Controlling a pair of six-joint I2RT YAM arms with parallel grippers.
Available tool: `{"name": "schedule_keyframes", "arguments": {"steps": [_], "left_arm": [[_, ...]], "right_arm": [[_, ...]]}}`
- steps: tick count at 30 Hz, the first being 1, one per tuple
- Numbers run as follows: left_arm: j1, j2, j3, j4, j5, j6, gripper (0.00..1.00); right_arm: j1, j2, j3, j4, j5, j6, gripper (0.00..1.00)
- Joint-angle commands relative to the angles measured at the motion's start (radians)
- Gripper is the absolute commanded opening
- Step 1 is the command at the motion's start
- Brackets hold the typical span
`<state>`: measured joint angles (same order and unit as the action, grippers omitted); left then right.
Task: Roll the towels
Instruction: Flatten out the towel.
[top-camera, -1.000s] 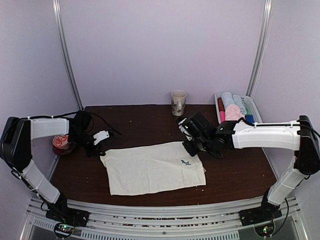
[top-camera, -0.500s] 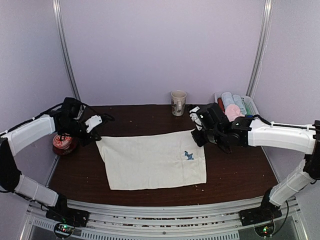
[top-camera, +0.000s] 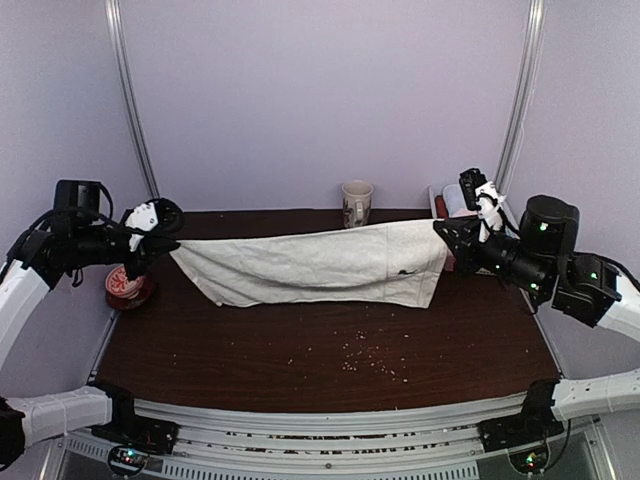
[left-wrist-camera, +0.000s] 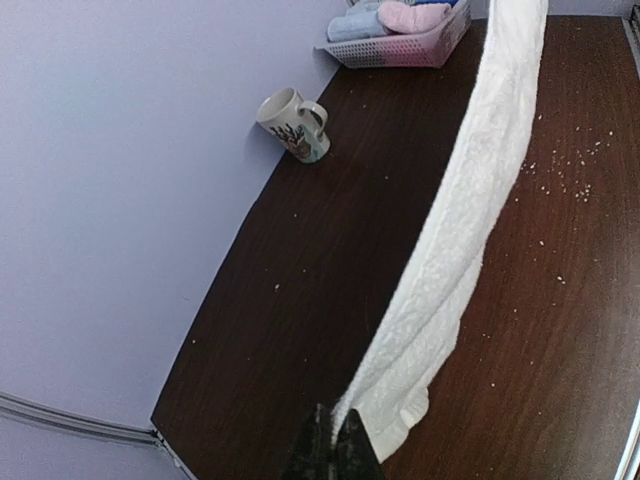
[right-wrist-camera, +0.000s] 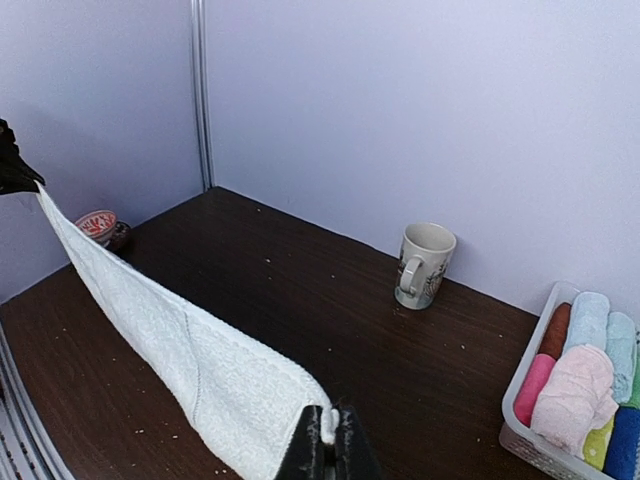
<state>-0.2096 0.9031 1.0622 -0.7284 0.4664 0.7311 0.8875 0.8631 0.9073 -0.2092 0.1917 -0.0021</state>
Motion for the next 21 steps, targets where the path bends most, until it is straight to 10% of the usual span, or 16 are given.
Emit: {"name": "schedule_keyframes", "arguments": {"steps": [1, 21], "left_arm": [[-0.004, -0.091, 0.041, -0.038, 0.093, 0.026, 0.00], [-0.025, 0.835, 0.223, 0.222, -0.312, -0.149, 0.00]], "right_arm": [[0.011, -0.059, -0.059, 0.051, -0.080, 0.009, 0.00], [-0.284, 0.873, 0.197, 0.222, 0.145, 0.022, 0.00]]}}
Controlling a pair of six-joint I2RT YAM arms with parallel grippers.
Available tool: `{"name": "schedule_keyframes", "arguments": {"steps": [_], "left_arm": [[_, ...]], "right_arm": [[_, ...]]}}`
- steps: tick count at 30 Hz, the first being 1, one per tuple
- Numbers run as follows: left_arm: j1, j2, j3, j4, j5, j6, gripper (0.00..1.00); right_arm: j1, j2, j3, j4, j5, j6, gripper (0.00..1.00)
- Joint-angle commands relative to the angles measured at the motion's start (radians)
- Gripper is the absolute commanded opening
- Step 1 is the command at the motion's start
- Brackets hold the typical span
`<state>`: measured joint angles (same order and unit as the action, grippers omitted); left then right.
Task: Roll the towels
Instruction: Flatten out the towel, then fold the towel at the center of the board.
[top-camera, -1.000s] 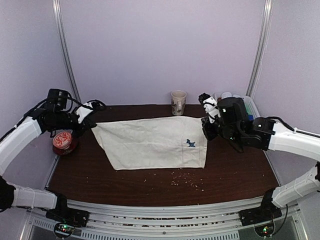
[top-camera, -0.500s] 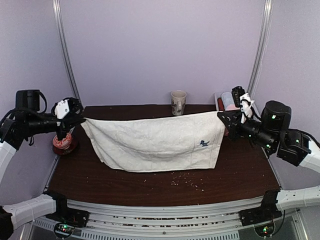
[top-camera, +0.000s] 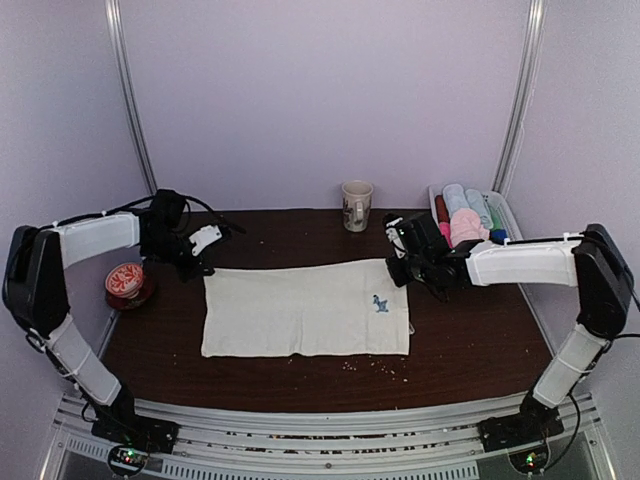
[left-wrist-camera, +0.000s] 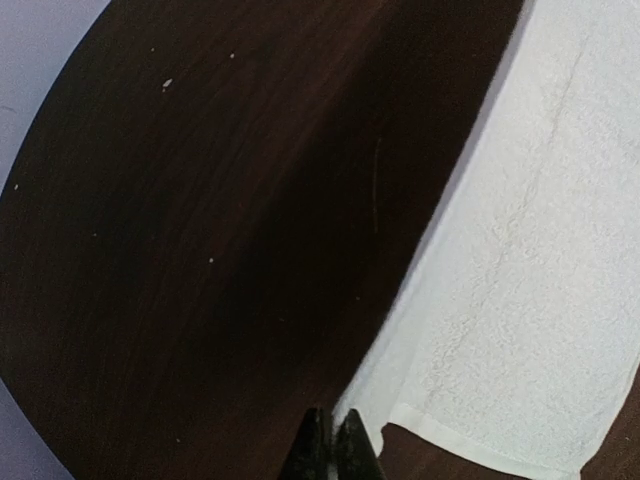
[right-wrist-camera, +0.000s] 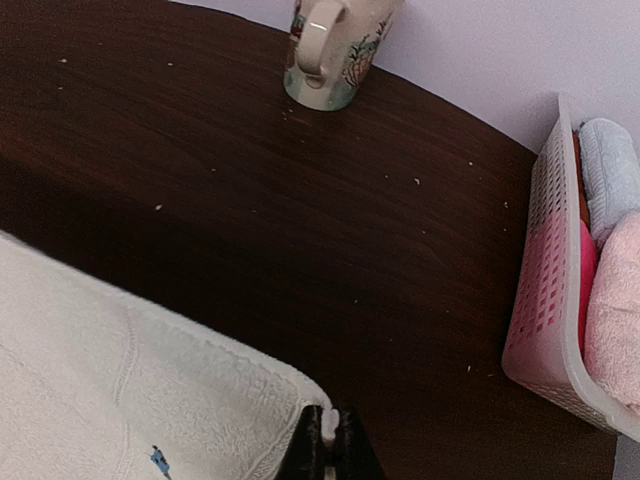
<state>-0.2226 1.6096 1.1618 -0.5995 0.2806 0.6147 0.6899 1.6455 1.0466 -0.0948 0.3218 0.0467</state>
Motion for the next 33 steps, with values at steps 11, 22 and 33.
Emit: {"name": "schedule_keyframes", "arguments": {"steps": [11, 22, 33], "left_arm": [[-0.031, 0.291, 0.217, 0.161, -0.152, 0.032, 0.00], [-0.030, 0.003, -0.039, 0.191, 0.027, 0.142, 0.00], [-0.030, -0.151, -0.209, 0.152, 0.124, 0.263, 0.00]], "right_arm": [[-0.152, 0.184, 0.094, 0.237, -0.168, -0.188, 0.00], [-0.152, 0.013, -0.057, 0.179, -0.370, -0.206, 0.00], [-0.151, -0.107, -0.201, 0.128, -0.400, -0.248, 0.00]]}}
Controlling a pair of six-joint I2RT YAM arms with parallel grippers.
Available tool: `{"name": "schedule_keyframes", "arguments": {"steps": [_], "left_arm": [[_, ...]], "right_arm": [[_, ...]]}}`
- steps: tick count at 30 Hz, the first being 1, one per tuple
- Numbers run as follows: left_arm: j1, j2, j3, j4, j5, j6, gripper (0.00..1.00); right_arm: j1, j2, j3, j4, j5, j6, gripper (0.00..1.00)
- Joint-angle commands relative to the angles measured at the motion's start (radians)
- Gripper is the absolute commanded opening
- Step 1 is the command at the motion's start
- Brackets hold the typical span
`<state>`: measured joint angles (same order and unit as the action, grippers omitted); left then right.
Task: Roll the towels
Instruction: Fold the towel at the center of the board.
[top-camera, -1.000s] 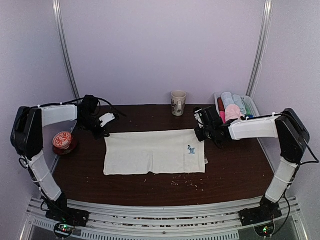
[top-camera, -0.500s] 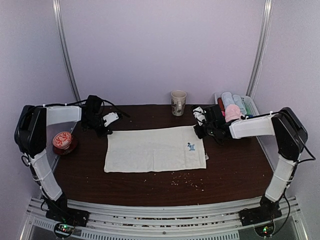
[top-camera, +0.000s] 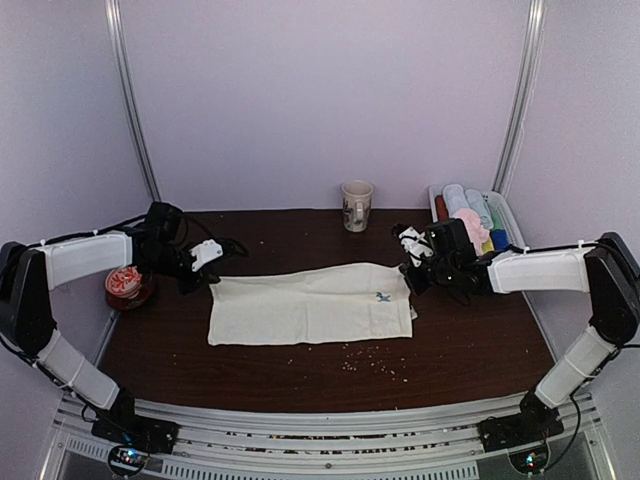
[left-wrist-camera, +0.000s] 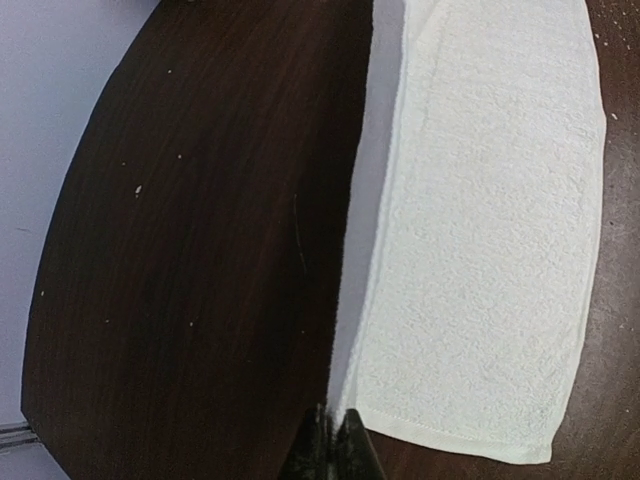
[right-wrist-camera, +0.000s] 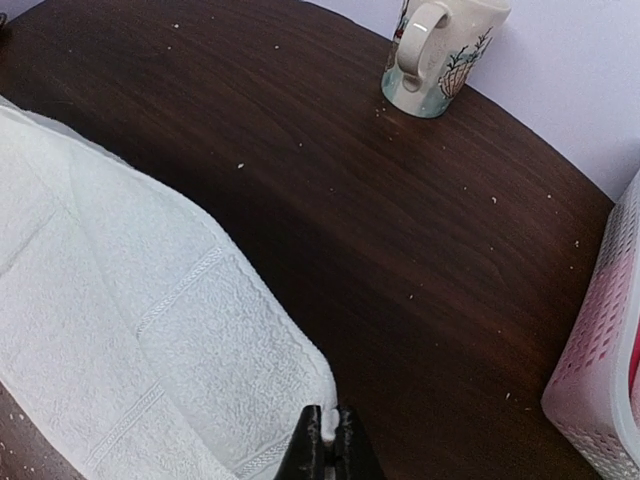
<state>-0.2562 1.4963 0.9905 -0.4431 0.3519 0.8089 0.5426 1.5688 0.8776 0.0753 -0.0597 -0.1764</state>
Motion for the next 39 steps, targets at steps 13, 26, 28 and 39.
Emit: {"name": "schedule_keyframes", "arguments": {"steps": [13, 26, 28, 39], "left_arm": [[0.003, -0.105, -0.118, -0.069, 0.082, 0.154, 0.00], [0.003, -0.055, -0.131, -0.132, 0.106, 0.197, 0.00], [0.003, -0.047, -0.132, -0.145, 0.117, 0.205, 0.00], [0.003, -0.010, -0.153, -0.215, 0.132, 0.271, 0.33]], "right_arm": [[-0.001, -0.040, -0.074, -0.090, -0.051, -0.026, 0.00], [0.010, -0.031, -0.099, -0.090, -0.022, -0.011, 0.06], [0.017, -0.027, -0.101, -0.094, -0.020, -0.007, 0.08], [0.067, -0.111, -0.178, -0.095, -0.031, 0.053, 0.30]]}}
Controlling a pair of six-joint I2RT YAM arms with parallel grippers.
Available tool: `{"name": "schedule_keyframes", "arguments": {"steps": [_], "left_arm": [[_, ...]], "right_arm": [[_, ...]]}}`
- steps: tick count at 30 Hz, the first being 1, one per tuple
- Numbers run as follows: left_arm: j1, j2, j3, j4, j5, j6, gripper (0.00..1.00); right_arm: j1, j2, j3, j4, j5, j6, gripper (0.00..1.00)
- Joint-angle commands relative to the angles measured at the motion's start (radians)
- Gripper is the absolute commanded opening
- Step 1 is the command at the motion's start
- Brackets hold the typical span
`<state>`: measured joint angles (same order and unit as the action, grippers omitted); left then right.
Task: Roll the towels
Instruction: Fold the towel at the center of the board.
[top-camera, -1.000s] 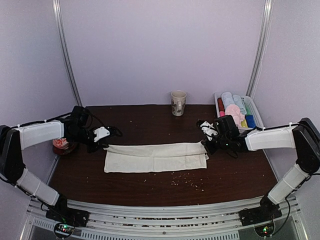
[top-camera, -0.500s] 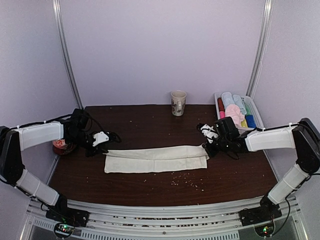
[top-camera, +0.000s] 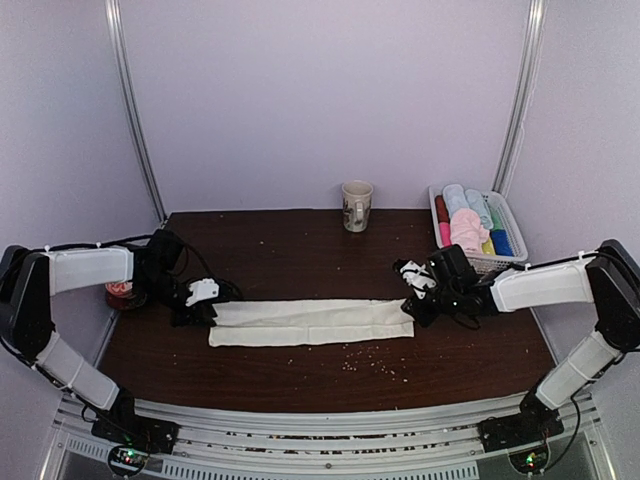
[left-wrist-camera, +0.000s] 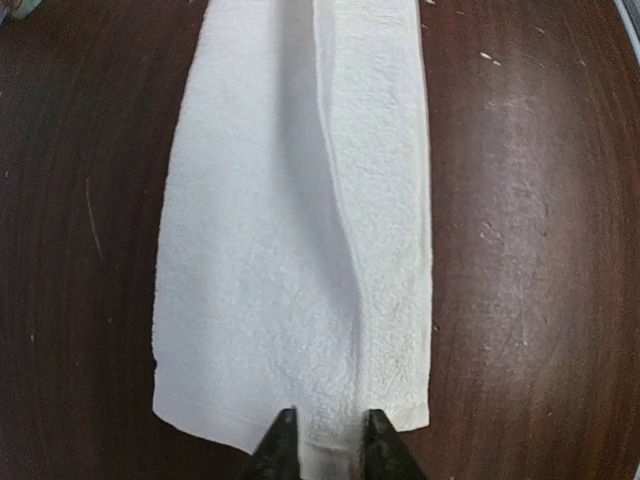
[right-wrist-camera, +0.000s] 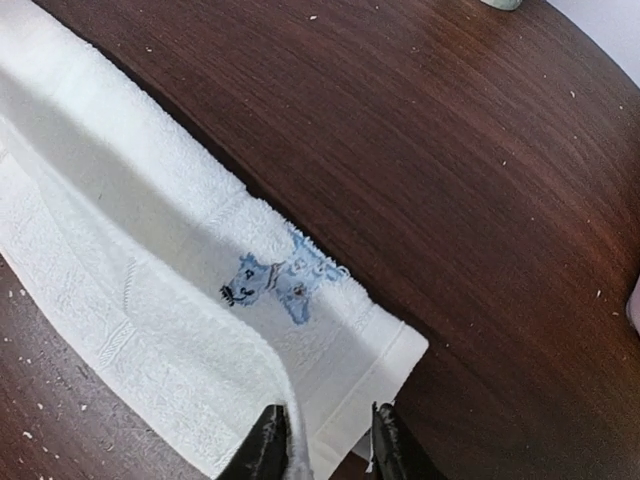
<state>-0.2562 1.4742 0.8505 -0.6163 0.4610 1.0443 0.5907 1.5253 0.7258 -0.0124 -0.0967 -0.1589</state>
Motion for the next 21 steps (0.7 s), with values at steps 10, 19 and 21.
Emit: {"name": "schedule_keyframes", "arguments": {"steps": [10, 19, 21], "left_arm": [[0.003, -0.005, 0.000, -0.075, 0.038, 0.043, 0.74], [0.003, -0.058, 0.044, 0.039, 0.012, -0.177, 0.98], [0.003, -0.068, 0.033, 0.102, -0.015, -0.249, 0.98]], "right_arm": [[0.031, -0.208, -0.050, -0.058, 0.074, 0.128, 0.77], [0.031, -0.352, -0.100, -0.066, 0.255, 0.355, 1.00], [0.031, -0.368, -0.126, -0.011, 0.281, 0.447, 1.00]]}}
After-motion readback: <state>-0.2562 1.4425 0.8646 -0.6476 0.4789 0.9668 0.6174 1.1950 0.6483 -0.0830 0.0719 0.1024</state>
